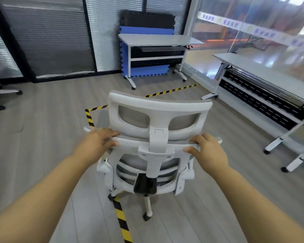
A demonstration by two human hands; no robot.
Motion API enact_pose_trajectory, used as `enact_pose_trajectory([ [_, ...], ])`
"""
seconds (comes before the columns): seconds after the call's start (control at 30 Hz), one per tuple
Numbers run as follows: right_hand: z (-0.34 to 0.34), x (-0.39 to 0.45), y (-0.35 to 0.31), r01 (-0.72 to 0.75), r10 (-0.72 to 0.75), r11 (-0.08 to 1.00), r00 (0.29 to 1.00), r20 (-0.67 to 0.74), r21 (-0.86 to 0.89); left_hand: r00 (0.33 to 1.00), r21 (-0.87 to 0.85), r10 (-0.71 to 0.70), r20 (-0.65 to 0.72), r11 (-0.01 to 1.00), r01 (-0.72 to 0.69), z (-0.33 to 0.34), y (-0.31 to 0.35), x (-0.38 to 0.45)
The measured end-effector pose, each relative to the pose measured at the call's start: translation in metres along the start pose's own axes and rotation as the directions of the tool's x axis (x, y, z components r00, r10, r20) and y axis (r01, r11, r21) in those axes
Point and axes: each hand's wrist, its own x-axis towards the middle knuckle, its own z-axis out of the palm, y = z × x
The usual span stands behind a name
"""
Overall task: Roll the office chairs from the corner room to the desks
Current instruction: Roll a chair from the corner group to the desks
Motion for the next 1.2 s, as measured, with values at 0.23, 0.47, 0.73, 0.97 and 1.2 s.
enact_pose_trajectory([
  [0.23,-0.021,0.079,0.068,-0.037,0.038,0.999,0.997,-0.06,0.005,0.998,-0.026,0.052,0.034,0.998,-0.051,0.036,0.047,0.106],
  [0.47,-0.035,0.169,0.127,-0.107,0.107,0.994,0.993,-0.057,0.016,0.993,-0.015,0.107,0.05,0.994,-0.106,0.071,0.088,0.221],
  [0.73,-0.04,0.291,0.187,-0.183,0.179,0.982,0.98,-0.092,-0.047,0.967,-0.08,0.238,0.093,0.97,-0.231,0.108,0.109,0.379],
  [0.97,-0.049,0.403,0.24,-0.308,0.307,0.951,0.948,-0.08,0.006,0.937,-0.052,0.317,0.144,0.948,-0.313,0.138,0.147,0.523],
  [1.2,-0.064,0.529,0.294,-0.316,0.315,0.949,0.946,-0.078,-0.002,0.944,-0.021,0.317,0.097,0.948,-0.316,0.164,0.185,0.651],
])
